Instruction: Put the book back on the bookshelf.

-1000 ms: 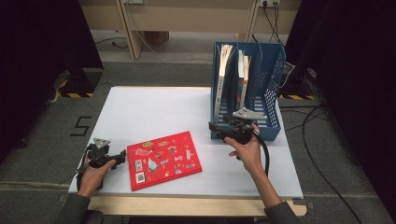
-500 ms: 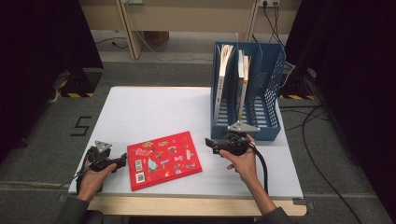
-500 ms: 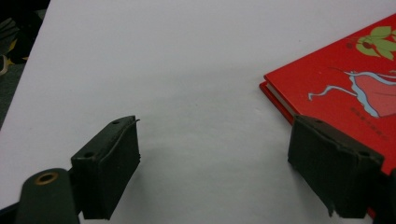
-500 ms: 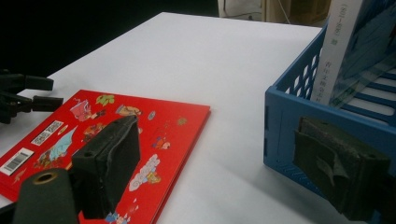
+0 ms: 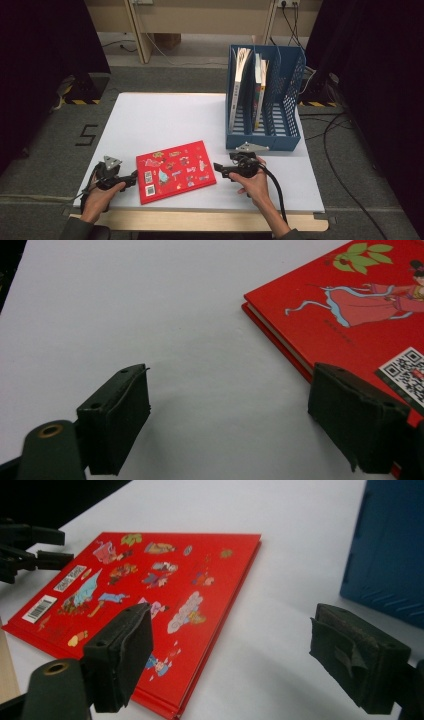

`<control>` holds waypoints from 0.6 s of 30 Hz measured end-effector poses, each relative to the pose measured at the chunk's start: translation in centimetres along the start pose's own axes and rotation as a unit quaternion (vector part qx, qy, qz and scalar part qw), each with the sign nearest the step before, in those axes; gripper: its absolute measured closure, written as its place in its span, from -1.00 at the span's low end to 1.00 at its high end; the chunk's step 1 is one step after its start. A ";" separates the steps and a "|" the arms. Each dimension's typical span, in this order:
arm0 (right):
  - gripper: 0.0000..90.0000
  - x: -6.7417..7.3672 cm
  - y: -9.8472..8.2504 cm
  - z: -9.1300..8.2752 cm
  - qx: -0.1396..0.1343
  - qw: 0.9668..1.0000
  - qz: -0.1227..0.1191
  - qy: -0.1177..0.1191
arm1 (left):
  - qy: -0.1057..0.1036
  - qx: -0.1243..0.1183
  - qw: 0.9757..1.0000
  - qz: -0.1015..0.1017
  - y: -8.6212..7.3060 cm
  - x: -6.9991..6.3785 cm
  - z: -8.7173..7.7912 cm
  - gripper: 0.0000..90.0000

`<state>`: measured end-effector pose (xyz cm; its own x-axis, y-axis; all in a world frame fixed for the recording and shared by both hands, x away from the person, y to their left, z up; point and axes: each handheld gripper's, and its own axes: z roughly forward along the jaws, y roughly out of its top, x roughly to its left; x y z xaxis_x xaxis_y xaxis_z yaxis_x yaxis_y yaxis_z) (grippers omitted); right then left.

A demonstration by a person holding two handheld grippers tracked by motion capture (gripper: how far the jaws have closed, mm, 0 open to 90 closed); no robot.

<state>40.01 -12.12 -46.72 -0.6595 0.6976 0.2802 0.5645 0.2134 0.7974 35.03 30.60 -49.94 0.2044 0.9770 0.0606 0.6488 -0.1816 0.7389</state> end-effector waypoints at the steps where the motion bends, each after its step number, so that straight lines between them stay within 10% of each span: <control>1: -0.57 0.2 -0.2 0.3 0.004 1.000 0.001 -0.001 | 0.000 0.000 1.000 0.000 0.0 -0.1 -0.1 -0.64; 18: -0.39 1.1 -1.4 1.9 0.032 0.999 0.027 0.016 | -0.021 -0.003 0.999 0.038 0.3 -3.1 -0.7 0.10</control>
<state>39.44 -10.30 -48.52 -0.6424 0.6872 0.3392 0.6295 0.2207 0.7450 34.11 27.61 -49.41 0.2832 0.9550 0.0886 0.6261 -0.2541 0.7372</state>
